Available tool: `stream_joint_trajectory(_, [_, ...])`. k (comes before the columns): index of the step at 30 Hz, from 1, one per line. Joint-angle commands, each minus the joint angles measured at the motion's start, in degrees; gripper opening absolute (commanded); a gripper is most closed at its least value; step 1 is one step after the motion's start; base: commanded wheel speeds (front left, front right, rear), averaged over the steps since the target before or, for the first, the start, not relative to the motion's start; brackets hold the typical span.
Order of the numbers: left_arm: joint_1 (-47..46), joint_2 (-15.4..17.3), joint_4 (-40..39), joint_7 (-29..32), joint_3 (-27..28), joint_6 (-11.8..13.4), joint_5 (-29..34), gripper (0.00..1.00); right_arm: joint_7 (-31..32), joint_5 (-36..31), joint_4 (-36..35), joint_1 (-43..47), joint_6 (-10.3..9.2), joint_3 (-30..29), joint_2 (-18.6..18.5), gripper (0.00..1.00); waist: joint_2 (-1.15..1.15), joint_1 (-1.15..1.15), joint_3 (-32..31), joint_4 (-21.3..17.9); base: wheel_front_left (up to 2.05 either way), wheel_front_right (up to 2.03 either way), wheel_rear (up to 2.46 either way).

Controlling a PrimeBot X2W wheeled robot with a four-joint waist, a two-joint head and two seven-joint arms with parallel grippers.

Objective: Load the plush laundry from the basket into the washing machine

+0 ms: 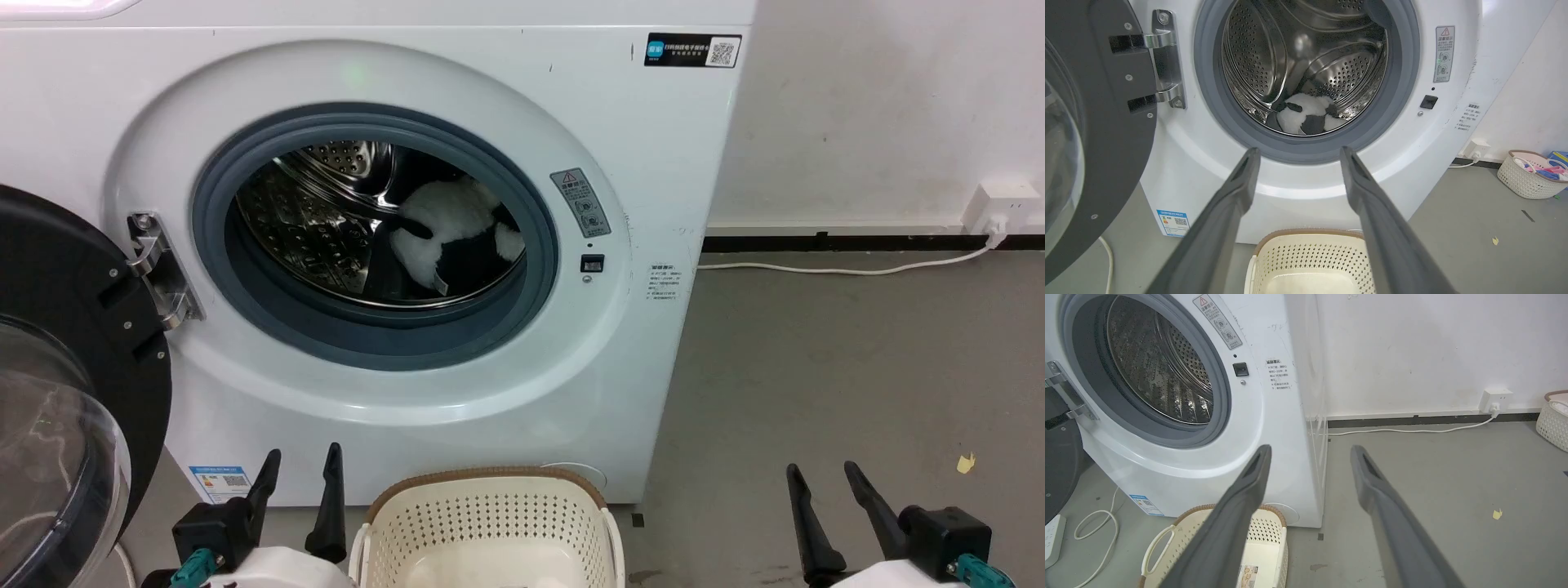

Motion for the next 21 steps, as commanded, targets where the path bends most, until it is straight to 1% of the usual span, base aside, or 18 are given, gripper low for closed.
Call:
stream_joint_trajectory(1, [0.49,-0.21,-0.14,-0.30,0.21,-0.19,0.08,1.00,-0.32,0.40,0.09,0.10,-0.04,0.08,0.09,1.00,0.00,0.00,0.03,0.00,0.00,0.00,0.00])
stream_joint_trajectory(5, [0.63,-0.46,-0.41,-0.30,0.63,-0.36,0.26,1.00,-0.31,0.50,-0.02,0.17,-0.04,0.10,0.09,1.00,0.00,0.00,0.14,0.00,0.00,0.00,0.00])
stream_joint_trajectory(6, [0.00,-0.23,-0.28,0.01,0.61,-0.16,0.12,0.00,0.01,0.21,-0.01,0.00,0.00,0.02,0.00,0.00,0.00,0.00,0.16,0.00,0.00,0.00,0.00])
stream_joint_trajectory(11, [0.00,-0.24,-0.26,0.17,0.63,-0.18,0.21,0.00,0.07,0.18,-0.05,-0.02,0.00,-0.03,0.00,0.00,0.00,0.00,0.22,-0.04,0.00,0.00,0.00])
stream_joint_trajectory(21, [0.10,-1.35,-1.17,1.33,1.90,-0.88,2.60,0.00,0.80,-0.65,-0.96,-0.26,0.00,0.02,0.01,0.00,0.00,0.00,0.59,-0.42,0.00,0.00,0.00])
